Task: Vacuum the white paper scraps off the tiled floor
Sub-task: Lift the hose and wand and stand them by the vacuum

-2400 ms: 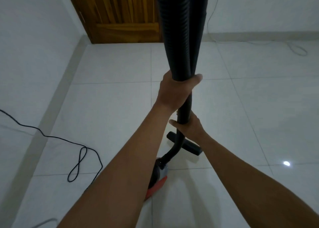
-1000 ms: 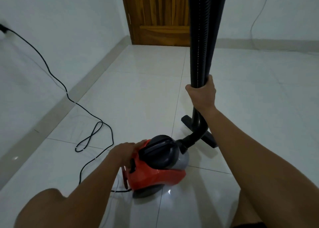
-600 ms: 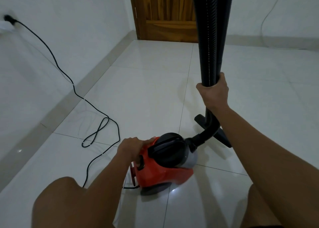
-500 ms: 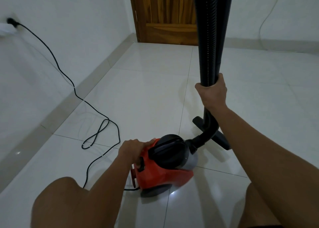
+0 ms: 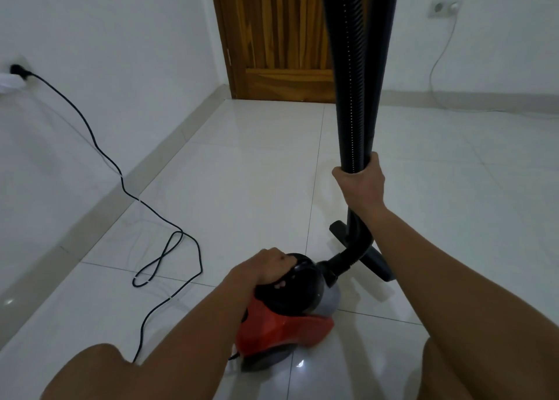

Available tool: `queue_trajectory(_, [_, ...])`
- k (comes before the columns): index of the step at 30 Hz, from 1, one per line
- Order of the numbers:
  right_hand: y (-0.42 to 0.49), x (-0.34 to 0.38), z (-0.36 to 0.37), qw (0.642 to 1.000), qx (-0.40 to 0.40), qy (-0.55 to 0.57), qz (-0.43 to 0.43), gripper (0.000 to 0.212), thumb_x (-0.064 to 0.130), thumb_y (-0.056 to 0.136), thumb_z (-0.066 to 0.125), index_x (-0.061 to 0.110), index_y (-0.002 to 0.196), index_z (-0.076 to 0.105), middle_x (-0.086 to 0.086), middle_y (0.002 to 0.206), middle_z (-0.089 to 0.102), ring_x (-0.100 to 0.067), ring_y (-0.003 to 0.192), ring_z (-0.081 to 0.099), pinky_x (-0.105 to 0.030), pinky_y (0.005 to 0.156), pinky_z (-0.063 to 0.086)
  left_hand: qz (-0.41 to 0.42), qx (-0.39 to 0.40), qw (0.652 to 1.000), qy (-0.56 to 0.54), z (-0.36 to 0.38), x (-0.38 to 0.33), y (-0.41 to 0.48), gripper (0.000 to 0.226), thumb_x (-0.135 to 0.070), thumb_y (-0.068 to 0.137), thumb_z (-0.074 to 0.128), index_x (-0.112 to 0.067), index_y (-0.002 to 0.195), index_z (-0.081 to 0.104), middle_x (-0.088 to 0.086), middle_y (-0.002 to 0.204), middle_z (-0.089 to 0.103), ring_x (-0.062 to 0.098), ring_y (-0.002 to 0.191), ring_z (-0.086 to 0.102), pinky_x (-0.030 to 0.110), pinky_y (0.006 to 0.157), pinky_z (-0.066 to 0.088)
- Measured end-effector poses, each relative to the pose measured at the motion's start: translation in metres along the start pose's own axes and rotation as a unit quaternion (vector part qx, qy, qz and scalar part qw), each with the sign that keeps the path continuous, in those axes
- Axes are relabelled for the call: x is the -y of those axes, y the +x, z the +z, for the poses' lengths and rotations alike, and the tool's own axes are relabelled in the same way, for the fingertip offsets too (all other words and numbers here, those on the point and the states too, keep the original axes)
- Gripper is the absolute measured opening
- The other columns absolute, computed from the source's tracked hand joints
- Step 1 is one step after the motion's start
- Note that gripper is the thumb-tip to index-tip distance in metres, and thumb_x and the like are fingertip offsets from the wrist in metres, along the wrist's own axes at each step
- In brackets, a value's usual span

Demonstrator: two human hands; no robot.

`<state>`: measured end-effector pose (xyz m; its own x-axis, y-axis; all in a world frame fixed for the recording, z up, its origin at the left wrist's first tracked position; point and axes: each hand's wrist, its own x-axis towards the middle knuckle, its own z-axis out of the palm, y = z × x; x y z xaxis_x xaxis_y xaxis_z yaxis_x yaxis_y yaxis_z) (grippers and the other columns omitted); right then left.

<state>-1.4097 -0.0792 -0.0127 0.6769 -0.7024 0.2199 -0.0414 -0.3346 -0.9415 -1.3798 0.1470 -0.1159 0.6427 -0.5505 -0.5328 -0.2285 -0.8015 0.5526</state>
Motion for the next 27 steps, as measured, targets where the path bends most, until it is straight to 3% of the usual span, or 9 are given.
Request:
queue_trajectory(2, [0.001,0.0,-0.002,1.0,0.002,-0.003,0.002,0.041,0.027,0.077,0.075,0.019,0.111,0.053,0.008,0.09,0.061,-0.004,0.067,0.059,-0.008,0.045,0.042,-0.008,0.026,0.999,-0.028,0.012,-0.01,0.005,0.048,-0.062,0.091,0.057,-0.016,0.084,0.071,0.001,0.07,0.074,0.015,0.062,0.072,0.028,0.066,0.055])
queue_trajectory(4, [0.003,-0.001,-0.004,1.0,0.002,-0.002,0.003,0.043,0.029,0.077,0.075,0.02,0.112,0.053,0.008,0.091,0.062,-0.004,0.068,0.06,-0.01,0.047,0.043,0.005,0.001,1.0,0.008,0.019,-0.011,0.011,0.053,-0.066,0.084,0.067,-0.013,0.082,0.071,0.002,0.067,0.074,0.012,0.053,0.068,0.028,0.059,0.058])
queue_trajectory(9, [0.006,-0.008,-0.009,1.0,-0.013,-0.001,0.008,0.042,0.031,0.075,0.075,0.022,0.109,0.051,0.01,0.089,0.061,-0.003,0.066,0.06,-0.005,0.044,0.042,-0.007,0.04,0.999,-0.006,0.014,-0.007,0.02,0.049,-0.055,0.088,0.072,-0.007,0.077,0.077,0.0,0.058,0.07,0.016,0.055,0.067,0.03,0.066,0.062])
queue_trajectory(16, [0.015,-0.02,-0.01,0.999,-0.03,-0.007,0.023,0.044,0.032,0.074,0.073,0.021,0.112,0.053,0.012,0.089,0.06,-0.003,0.068,0.06,-0.008,0.047,0.043,-0.014,0.014,1.0,-0.007,0.012,-0.008,0.033,0.046,-0.056,0.082,0.077,-0.01,0.078,0.077,0.002,0.072,0.077,0.014,0.06,0.071,0.031,0.07,0.062])
queue_trajectory(22, [0.026,-0.026,-0.008,0.999,-0.035,-0.01,0.029,0.043,0.033,0.074,0.072,0.022,0.11,0.051,0.013,0.089,0.059,-0.003,0.068,0.059,-0.004,0.043,0.04,0.028,-0.018,0.999,0.0,0.013,-0.003,0.04,0.042,-0.056,0.08,0.079,-0.016,0.07,0.069,-0.01,0.057,0.07,0.009,0.049,0.064,0.024,0.056,0.051])
queue_trajectory(27, [0.028,-0.029,-0.006,0.999,-0.026,-0.011,0.029,0.042,0.032,0.074,0.073,0.021,0.109,0.052,0.014,0.087,0.058,-0.002,0.067,0.058,-0.003,0.043,0.039,0.018,-0.012,1.0,-0.007,0.011,-0.005,0.043,0.046,-0.059,0.077,0.08,-0.013,0.078,0.076,-0.004,0.069,0.074,0.014,0.066,0.068,0.032,0.074,0.055])
